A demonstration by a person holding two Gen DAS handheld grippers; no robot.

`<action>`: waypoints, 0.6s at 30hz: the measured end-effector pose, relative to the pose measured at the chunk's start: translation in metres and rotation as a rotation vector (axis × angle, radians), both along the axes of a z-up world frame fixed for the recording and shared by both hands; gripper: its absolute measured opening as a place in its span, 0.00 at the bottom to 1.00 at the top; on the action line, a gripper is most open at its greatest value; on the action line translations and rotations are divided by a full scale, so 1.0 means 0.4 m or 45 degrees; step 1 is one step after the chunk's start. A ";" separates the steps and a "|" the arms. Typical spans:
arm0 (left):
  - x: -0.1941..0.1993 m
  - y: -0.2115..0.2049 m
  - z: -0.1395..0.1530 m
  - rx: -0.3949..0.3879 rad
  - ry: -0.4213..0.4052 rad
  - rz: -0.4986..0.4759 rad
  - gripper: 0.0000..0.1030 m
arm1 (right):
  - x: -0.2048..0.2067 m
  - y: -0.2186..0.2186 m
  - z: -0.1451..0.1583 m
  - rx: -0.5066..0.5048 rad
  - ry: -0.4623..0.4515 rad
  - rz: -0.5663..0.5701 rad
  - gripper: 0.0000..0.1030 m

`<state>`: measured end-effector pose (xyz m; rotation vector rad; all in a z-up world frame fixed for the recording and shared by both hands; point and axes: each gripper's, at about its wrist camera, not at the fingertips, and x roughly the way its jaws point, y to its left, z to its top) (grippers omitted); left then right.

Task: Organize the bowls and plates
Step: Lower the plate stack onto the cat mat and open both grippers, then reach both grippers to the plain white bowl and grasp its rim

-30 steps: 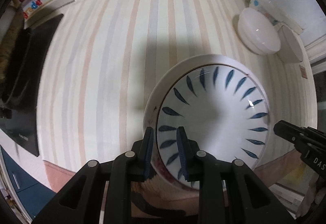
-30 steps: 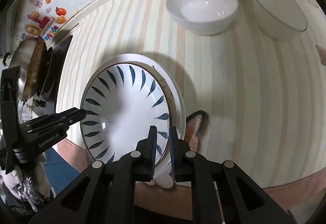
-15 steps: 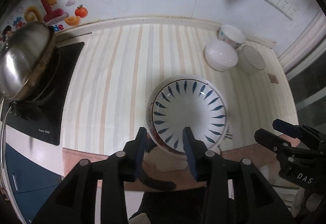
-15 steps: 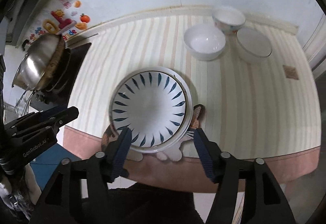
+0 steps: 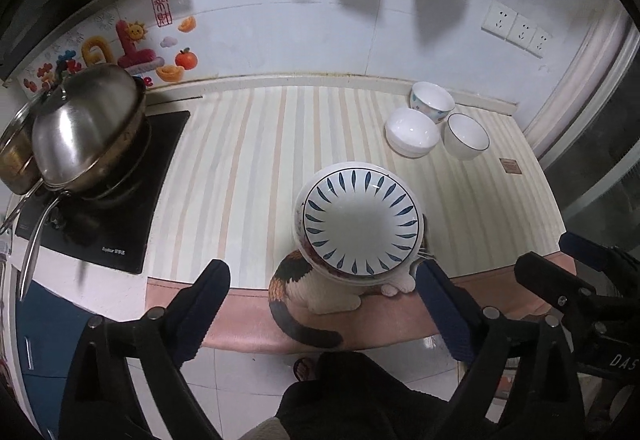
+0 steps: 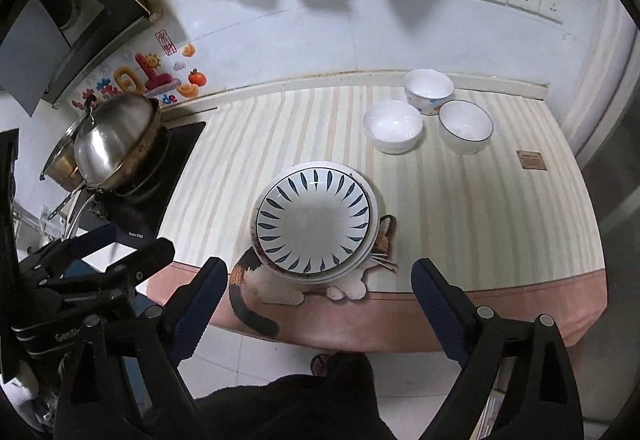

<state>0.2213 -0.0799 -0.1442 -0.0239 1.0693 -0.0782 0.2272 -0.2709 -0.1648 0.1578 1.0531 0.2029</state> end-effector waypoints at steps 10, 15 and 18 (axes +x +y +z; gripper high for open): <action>0.000 -0.016 0.009 -0.024 -0.009 -0.011 0.93 | -0.042 -0.038 0.008 0.074 -0.009 -0.064 0.95; 0.090 -0.051 0.004 -0.010 -0.046 0.000 0.93 | 0.025 -0.103 -0.005 0.216 -0.041 -0.077 0.95; 0.182 -0.081 -0.010 0.009 -0.068 0.011 0.93 | 0.112 -0.154 -0.041 0.252 -0.028 -0.102 0.95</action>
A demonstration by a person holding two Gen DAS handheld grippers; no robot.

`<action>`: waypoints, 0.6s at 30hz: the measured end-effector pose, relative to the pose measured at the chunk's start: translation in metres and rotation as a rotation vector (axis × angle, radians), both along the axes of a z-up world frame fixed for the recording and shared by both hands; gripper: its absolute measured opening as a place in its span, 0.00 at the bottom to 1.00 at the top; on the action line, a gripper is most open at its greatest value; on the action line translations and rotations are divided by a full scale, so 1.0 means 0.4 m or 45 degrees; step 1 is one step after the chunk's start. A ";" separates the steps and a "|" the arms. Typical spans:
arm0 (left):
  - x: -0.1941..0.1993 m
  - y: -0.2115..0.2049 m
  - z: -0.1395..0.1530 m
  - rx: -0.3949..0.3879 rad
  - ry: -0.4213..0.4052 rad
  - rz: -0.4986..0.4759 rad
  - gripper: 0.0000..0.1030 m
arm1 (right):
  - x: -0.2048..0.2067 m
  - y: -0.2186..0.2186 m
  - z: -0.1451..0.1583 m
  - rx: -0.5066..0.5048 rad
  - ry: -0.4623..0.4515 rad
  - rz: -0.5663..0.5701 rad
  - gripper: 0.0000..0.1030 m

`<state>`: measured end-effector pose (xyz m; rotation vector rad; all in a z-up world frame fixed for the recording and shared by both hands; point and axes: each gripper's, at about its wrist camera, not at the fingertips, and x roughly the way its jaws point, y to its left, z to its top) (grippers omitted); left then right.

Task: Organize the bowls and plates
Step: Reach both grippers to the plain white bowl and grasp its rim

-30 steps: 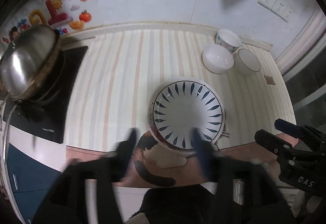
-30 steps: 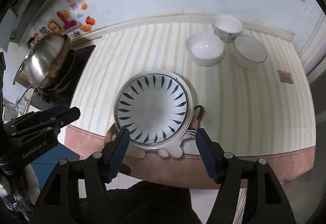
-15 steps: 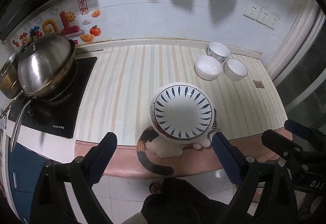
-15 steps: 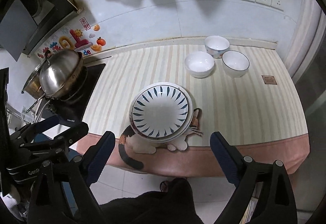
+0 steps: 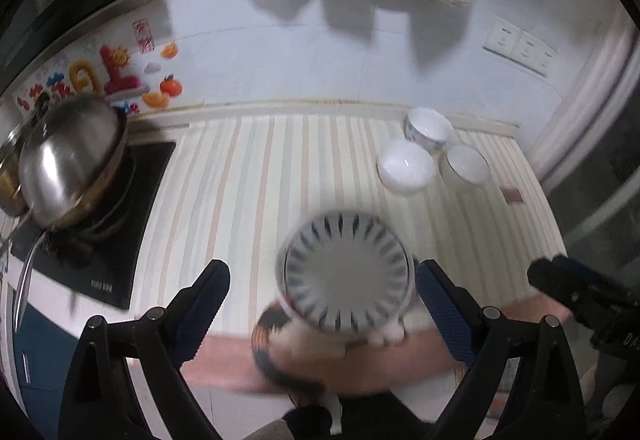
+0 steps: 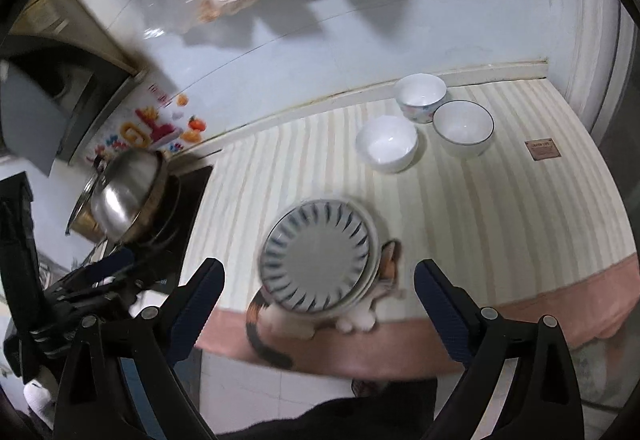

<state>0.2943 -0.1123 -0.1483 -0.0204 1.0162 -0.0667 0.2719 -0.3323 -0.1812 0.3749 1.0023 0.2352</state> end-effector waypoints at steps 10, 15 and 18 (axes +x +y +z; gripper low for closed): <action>0.407 -0.111 -0.213 -0.068 0.222 0.008 0.78 | 0.386 -0.147 -0.258 0.056 0.226 -0.011 0.83; 0.561 -0.168 -0.346 -0.082 0.378 -0.014 0.60 | 0.535 -0.181 -0.380 0.085 0.309 -0.001 0.70; 0.634 -0.201 -0.417 -0.067 0.452 -0.040 0.56 | 0.612 -0.186 -0.442 0.099 0.343 0.007 0.64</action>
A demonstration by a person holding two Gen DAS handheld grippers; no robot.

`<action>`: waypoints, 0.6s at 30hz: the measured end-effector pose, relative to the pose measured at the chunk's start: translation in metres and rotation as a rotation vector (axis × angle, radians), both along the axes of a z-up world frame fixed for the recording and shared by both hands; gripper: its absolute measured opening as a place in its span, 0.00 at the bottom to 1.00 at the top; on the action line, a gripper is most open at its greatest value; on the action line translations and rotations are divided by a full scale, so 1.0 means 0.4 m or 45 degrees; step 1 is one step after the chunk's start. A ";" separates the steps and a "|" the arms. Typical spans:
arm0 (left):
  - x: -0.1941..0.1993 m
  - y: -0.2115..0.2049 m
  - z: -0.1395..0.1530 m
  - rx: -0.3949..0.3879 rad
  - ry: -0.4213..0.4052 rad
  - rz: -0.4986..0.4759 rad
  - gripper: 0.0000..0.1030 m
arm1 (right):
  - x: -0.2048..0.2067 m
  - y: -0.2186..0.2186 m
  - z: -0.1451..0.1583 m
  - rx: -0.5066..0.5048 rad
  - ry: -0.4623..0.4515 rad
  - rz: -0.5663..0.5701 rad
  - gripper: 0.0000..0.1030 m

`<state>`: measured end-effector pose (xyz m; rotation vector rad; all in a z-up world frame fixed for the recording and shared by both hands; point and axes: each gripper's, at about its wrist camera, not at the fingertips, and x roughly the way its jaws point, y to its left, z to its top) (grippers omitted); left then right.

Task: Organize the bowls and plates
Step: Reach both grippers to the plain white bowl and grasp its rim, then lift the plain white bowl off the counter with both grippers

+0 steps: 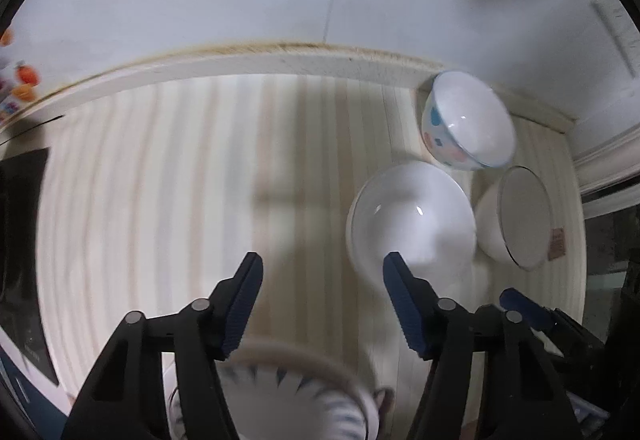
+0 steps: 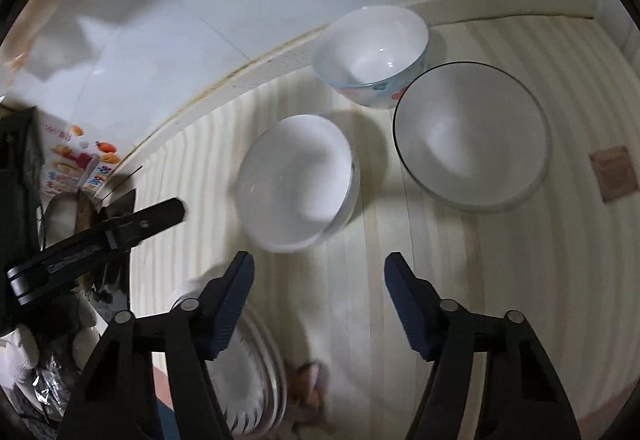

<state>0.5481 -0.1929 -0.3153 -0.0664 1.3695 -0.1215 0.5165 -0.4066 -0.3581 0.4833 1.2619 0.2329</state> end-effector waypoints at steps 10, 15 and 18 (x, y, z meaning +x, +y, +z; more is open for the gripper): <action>0.097 -0.076 -0.136 -0.011 0.157 -0.111 0.17 | 0.140 0.040 -0.141 -0.043 0.121 0.031 0.26; 0.068 -0.113 -0.129 0.026 0.161 -0.204 0.15 | 0.158 0.056 -0.151 -0.094 0.129 0.026 0.18; 0.042 -0.122 -0.111 0.019 0.158 -0.209 0.15 | 0.155 0.056 -0.151 -0.094 0.135 0.018 0.18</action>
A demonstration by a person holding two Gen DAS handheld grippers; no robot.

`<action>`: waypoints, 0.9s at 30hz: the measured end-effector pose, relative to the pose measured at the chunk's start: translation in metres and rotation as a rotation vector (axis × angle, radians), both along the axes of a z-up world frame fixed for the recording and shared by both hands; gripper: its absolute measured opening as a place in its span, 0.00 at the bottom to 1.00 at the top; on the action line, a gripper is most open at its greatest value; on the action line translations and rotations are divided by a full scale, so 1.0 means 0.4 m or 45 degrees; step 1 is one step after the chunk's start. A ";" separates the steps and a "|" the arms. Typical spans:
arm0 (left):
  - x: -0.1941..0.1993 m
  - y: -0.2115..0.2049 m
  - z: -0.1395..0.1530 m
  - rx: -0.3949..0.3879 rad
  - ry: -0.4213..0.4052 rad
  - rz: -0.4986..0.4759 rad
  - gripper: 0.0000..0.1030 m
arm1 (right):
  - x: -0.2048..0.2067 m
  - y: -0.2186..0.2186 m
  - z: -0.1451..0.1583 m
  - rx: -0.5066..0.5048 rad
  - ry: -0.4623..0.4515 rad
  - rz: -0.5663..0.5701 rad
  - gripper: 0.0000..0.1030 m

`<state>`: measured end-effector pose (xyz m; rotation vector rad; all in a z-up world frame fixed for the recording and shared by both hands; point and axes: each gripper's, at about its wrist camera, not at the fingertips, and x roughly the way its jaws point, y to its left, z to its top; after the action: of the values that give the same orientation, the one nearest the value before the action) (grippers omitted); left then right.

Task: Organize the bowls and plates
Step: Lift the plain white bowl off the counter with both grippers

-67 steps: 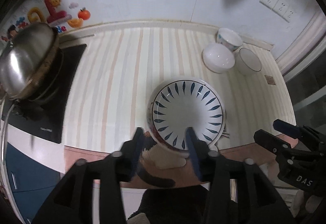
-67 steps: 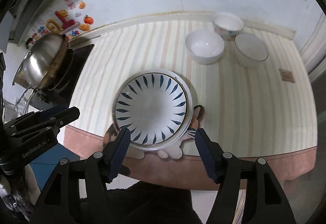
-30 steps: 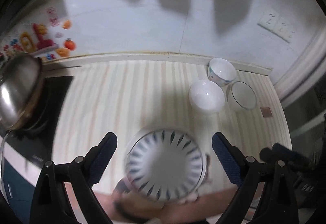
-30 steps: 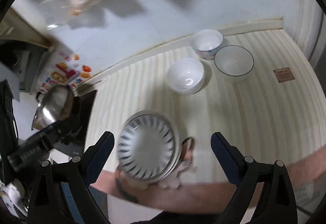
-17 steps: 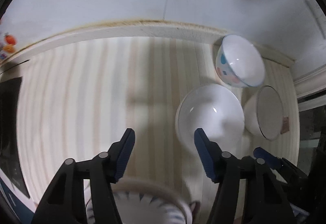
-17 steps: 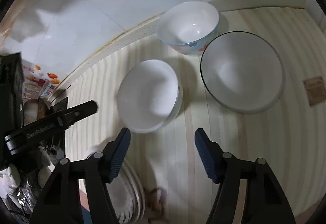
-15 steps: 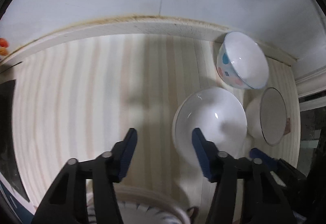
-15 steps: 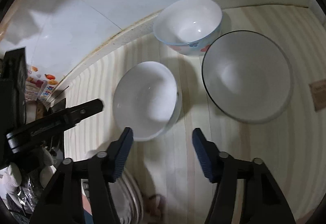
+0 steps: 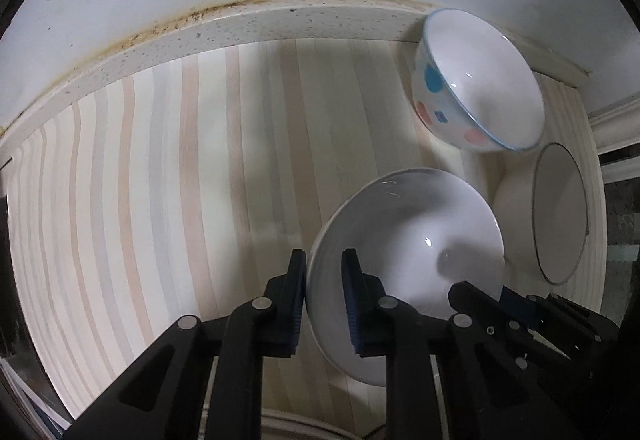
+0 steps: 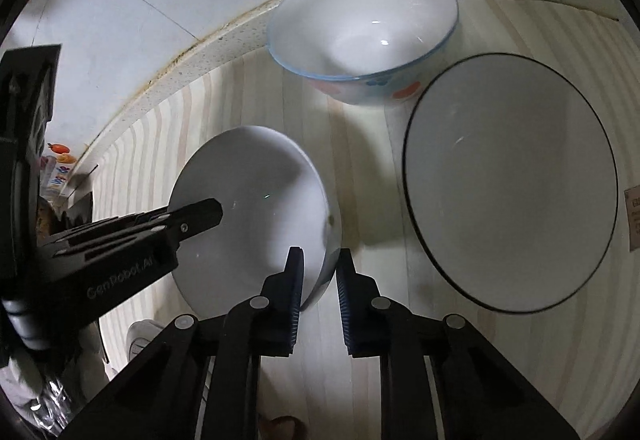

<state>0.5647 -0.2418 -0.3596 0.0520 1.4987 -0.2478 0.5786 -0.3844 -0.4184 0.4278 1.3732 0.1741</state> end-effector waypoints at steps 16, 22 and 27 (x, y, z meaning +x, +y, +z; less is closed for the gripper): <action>-0.286 -0.076 0.149 -0.098 -0.037 -0.104 0.16 | -0.232 -0.090 0.155 -0.018 -0.052 0.045 0.17; -0.343 -0.119 0.156 -0.134 -0.017 -0.156 0.16 | -0.331 -0.157 0.183 -0.035 -0.044 0.032 0.17; -0.376 -0.153 0.114 -0.131 0.021 -0.183 0.16 | -0.386 -0.194 0.170 -0.055 -0.023 0.021 0.17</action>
<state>0.4144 -0.3029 -0.3138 0.0755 1.4980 -0.4412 0.4243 -0.4618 -0.3505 0.3782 1.3604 0.1616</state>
